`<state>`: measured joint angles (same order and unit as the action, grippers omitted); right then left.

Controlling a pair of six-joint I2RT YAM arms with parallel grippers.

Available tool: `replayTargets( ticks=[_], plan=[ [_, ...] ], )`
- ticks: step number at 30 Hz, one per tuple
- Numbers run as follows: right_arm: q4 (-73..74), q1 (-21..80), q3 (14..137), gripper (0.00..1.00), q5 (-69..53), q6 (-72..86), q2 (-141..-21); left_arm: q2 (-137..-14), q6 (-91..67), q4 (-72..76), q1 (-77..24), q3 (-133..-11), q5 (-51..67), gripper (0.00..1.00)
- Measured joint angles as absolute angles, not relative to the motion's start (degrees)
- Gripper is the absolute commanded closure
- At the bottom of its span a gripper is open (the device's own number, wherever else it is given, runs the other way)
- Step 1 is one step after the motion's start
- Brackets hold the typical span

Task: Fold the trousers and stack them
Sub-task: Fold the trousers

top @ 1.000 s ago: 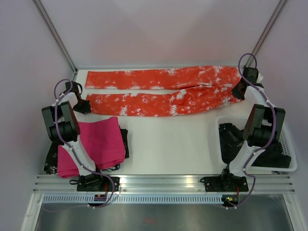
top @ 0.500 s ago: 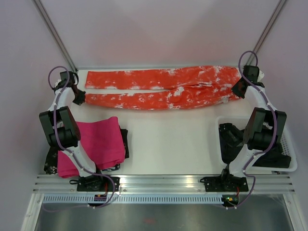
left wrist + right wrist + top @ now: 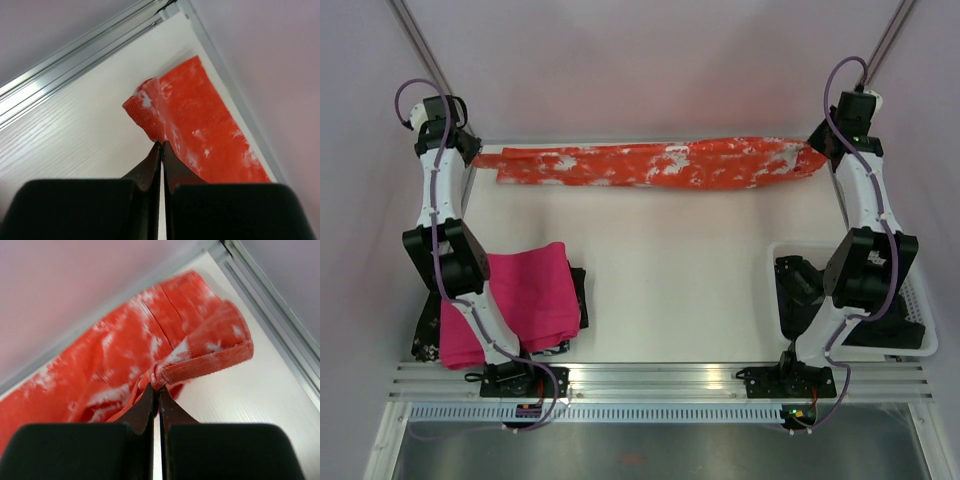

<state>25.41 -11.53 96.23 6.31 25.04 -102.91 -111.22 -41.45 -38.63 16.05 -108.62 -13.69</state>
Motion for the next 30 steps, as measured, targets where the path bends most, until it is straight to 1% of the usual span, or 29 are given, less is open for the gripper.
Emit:
replayTargets(
  ticks=[7,10,12,16,24,30],
  plan=[
    [27.4,-10.7,118.4,1.00,3.6,21.0,-121.1,-125.8,-41.3,-38.9,13.7,-126.7,-14.9,0.98],
    [28.4,-10.7,127.2,1.00,3.1,19.5,-129.7,-130.9,-42.1,-39.5,12.9,-130.2,-15.0,0.98],
    [28.6,-10.7,130.6,1.00,2.8,18.5,-134.2,-133.2,-43.2,-40.3,12.7,-130.9,-15.0,0.98],
    [27.9,-10.7,131.4,1.00,1.3,16.7,-138.4,-135.3,-44.6,-41.9,12.7,-131.2,-15.4,0.98],
    [22.5,-10.7,131.4,1.00,0.2,16.3,-140.6,-135.4,-45.5,-41.9,12.5,-133.4,-16.2,0.98],
    [18.7,-10.7,132.0,1.00,0.1,16.9,-143.9,-135.2,-47.1,-46.2,10.6,-136.7,-21.3,0.98]
  ],
)
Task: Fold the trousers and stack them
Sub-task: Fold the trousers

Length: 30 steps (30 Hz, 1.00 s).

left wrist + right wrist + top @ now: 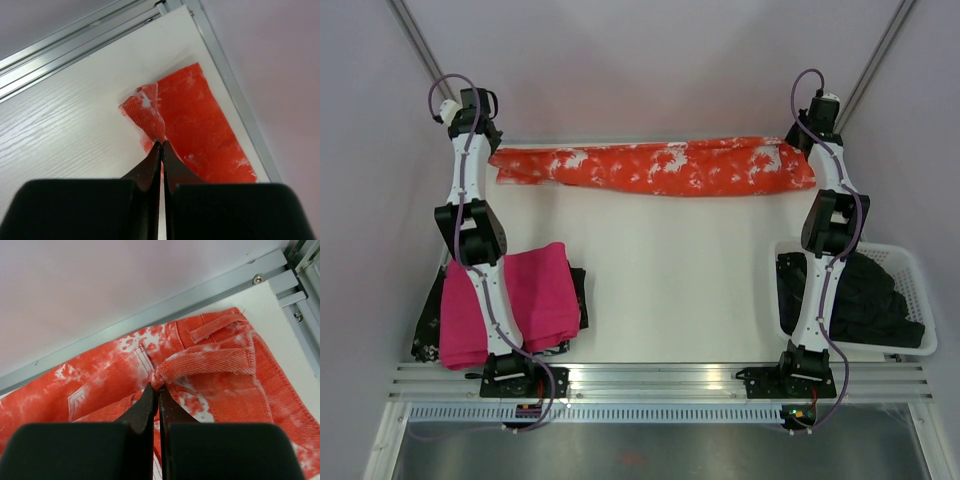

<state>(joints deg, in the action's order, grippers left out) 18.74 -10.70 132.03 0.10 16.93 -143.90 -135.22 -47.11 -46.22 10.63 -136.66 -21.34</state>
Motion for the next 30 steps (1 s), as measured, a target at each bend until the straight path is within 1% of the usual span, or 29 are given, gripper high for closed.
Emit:
replayTargets(
  ticks=[7,14,19,27,28,29,30],
  plan=[
    [16.6,-10.6,131.5,1.00,0.2,18.1,-144.5,-132.1,-48.0,-53.9,9.3,-135.5,-27.4,0.98],
    [15.8,-10.5,130.2,1.00,0.3,18.2,-144.5,-131.9,-50.0,-57.5,9.1,-135.4,-28.6,0.98],
    [15.5,-10.5,130.1,1.00,0.4,18.1,-144.5,-134.3,-50.0,-53.1,9.0,-135.2,-29.1,0.98],
    [10.1,-10.5,130.6,0.99,-0.7,17.8,-146.3,-142.9,-49.9,-38.1,8.9,-135.3,-27.8,0.97],
    [9.3,-10.5,131.6,0.94,-0.8,18.0,-147.3,-143.5,-49.9,-36.4,8.9,-135.3,-27.4,0.92],
    [8.3,-10.5,132.6,0.82,-0.8,18.3,-148.4,-144.4,-49.9,-34.2,8.9,-135.4,-26.8,0.81],
    [7.2,-10.5,133.5,0.76,-0.9,18.9,-149.7,-145.1,-49.8,-32.1,8.9,-135.5,-26.3,0.76]
  ],
)
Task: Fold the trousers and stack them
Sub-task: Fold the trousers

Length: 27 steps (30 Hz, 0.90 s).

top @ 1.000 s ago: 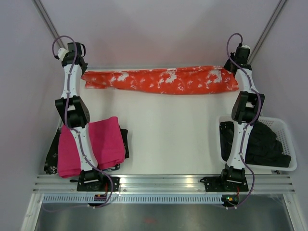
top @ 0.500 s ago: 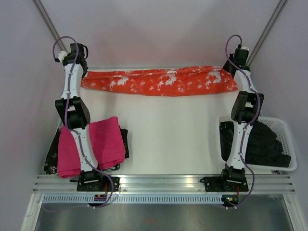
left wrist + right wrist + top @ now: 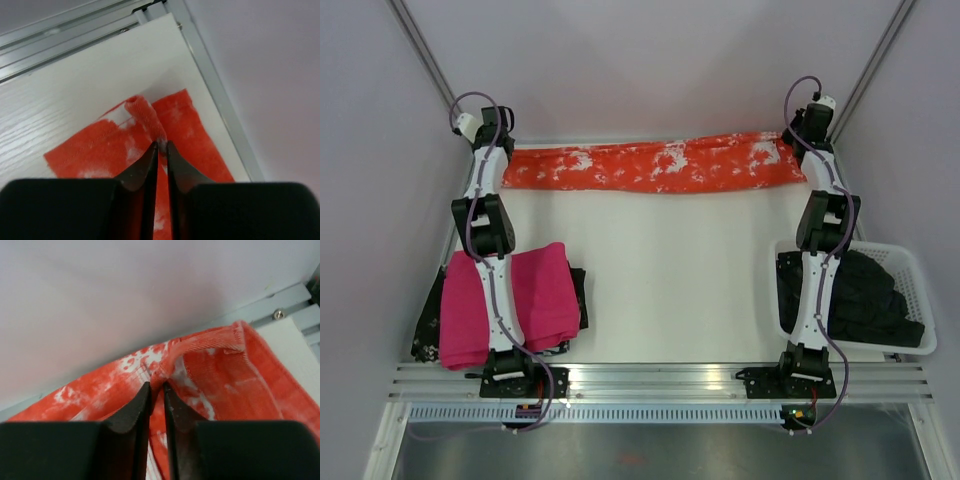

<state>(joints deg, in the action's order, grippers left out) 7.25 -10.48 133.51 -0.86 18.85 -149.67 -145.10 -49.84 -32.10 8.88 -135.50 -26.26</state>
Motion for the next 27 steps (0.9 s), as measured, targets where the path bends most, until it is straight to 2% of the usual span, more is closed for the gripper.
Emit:
replayTargets(
  ticks=[1,2,4,5,10,15,20,27],
  plan=[
    [6.2,-10.5,134.5,0.57,-0.7,19.3,-150.9,-145.9,-49.9,-29.7,8.9,-135.6,-26.1,0.69],
    [4.8,-10.5,135.1,0.40,-0.6,20.0,-151.9,-146.6,-49.8,-27.6,9.0,-135.7,-25.5,0.46],
    [3.0,-10.8,135.3,0.02,-0.8,21.0,-153.0,-147.5,-49.2,-24.3,9.2,-136.2,-24.2,0.28],
    [2.5,-11.0,135.4,0.02,-1.5,21.6,-153.1,-147.6,-48.9,-22.9,9.3,-136.4,-23.4,0.19],
    [1.9,-11.4,135.6,0.02,-5.6,20.8,-151.6,-146.3,-45.1,-18.6,9.5,-136.4,-20.3,0.11],
    [4.8,-10.4,123.7,0.02,-6.8,16.8,-139.7,-137.5,-39.2,-19.9,9.5,-129.9,-16.3,0.10],
    [9.2,-9.0,112.1,0.02,-1.8,13.6,-126.8,-126.1,-37.2,-25.2,9.7,-120.0,-12.2,0.10],
    [15.4,-10.0,104.2,0.04,6.7,17.3,-124.1,-124.2,-41.6,-29.6,11.7,-106.3,-4.9,0.11]
  ],
)
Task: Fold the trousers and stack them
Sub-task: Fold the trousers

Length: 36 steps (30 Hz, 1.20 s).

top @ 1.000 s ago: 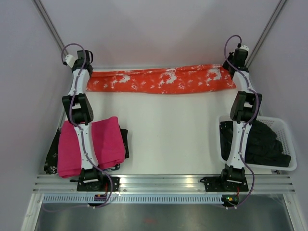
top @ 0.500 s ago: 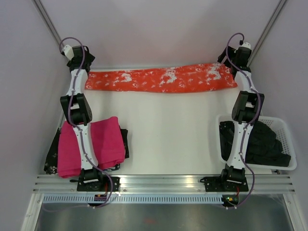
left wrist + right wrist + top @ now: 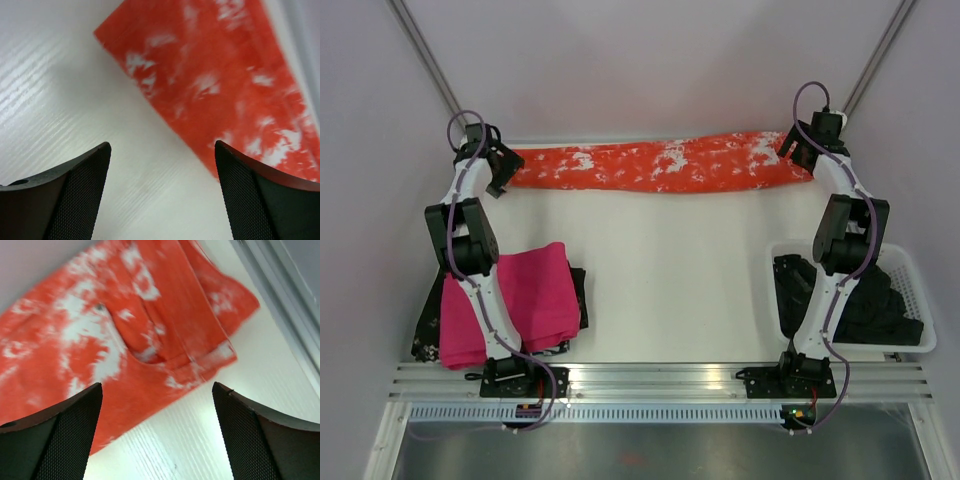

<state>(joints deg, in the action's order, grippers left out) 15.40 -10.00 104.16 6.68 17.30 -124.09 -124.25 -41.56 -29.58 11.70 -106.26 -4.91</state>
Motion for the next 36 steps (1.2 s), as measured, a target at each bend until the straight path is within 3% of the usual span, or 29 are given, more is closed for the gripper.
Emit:
replayTargets(
  ticks=[12,17,20,21,22,23,24,25,27,30,36],
  plan=[
    [15.2,-12.5,103.4,0.16,9.2,32.3,-129.8,-131.7,-52.8,-25.5,14.2,-104.1,4.8,0.19],
    [13.3,-12.2,105.5,0.27,9.7,36.6,-135.2,-134.5,-55.7,-21.9,14.1,-106.7,6.3,0.30],
    [12.9,-12.1,108.2,0.39,10.2,37.8,-136.9,-136.1,-56.9,-20.4,14.1,-108.1,6.4,0.45],
    [12.9,-12.1,108.7,0.49,10.3,38.1,-137.6,-136.4,-57.3,-20.2,14.1,-108.2,6.2,0.51],
    [12.7,-12.1,109.0,0.57,10.5,38.2,-138.0,-136.7,-57.5,-19.9,14.1,-108.3,6.2,0.74],
    [12.6,-12.2,109.3,0.69,10.6,38.5,-138.4,-136.9,-58.0,-19.9,14.1,-108.3,6.1,0.86],
    [12.6,-12.2,109.6,0.75,10.6,38.7,-138.7,-137.3,-57.9,-19.9,14.1,-108.4,5.8,0.95],
    [12.5,-12.3,109.7,0.81,10.6,39.0,-138.8,-137.7,-58.1,-19.8,14.1,-108.4,5.9,0.98],
    [12.5,-12.2,110.0,0.93,10.7,38.8,-138.7,-137.8,-58.0,-19.7,14.1,-108.6,6.0,0.98],
    [12.7,-12.2,110.1,1.00,10.9,37.6,-138.5,-137.8,-57.1,-20.6,14.0,-109.2,5.1,0.98],
    [14.3,-11.9,100.7,1.00,11.7,34.5,-130.8,-135.5,-52.3,-27.6,13.6,-109.8,0.1,0.98]
  ],
)
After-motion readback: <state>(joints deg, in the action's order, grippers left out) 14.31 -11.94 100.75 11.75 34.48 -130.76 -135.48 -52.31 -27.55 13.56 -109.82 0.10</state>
